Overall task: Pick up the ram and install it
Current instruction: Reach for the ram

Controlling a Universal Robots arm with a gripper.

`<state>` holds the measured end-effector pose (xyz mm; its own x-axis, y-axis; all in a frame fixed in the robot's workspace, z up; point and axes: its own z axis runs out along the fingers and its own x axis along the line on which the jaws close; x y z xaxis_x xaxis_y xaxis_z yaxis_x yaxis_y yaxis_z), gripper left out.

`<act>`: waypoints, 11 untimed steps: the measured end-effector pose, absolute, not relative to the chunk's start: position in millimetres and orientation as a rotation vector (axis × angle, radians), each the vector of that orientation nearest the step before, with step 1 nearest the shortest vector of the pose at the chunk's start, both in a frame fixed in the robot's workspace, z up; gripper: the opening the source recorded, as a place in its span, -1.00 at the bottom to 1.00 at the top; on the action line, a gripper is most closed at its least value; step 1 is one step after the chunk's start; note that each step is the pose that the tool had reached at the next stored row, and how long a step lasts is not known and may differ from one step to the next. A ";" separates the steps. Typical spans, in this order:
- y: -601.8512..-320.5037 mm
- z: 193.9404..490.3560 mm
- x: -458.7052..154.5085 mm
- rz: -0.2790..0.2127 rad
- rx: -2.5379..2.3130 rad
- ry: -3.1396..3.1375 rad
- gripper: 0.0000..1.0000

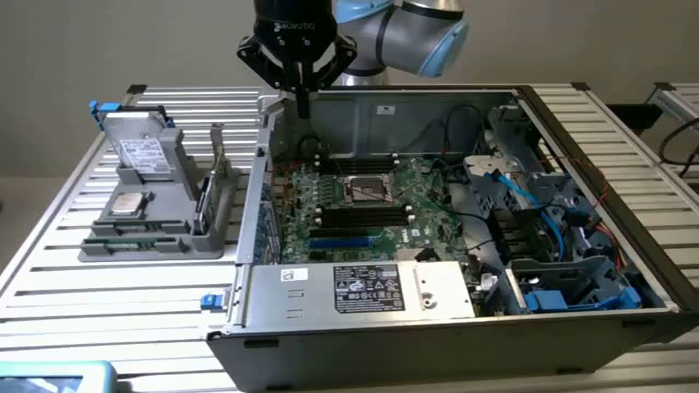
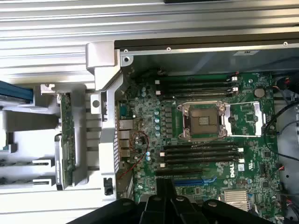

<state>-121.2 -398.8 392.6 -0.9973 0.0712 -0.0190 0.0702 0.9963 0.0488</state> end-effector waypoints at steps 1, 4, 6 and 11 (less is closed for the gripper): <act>-398.8 392.6 -121.2 0.075 0.110 3.118 -0.79; -398.8 392.6 -121.2 0.075 0.110 3.118 -0.79; -398.8 392.6 -121.2 0.075 0.110 3.118 -0.79; -398.8 392.6 -121.2 0.075 0.110 3.118 -0.79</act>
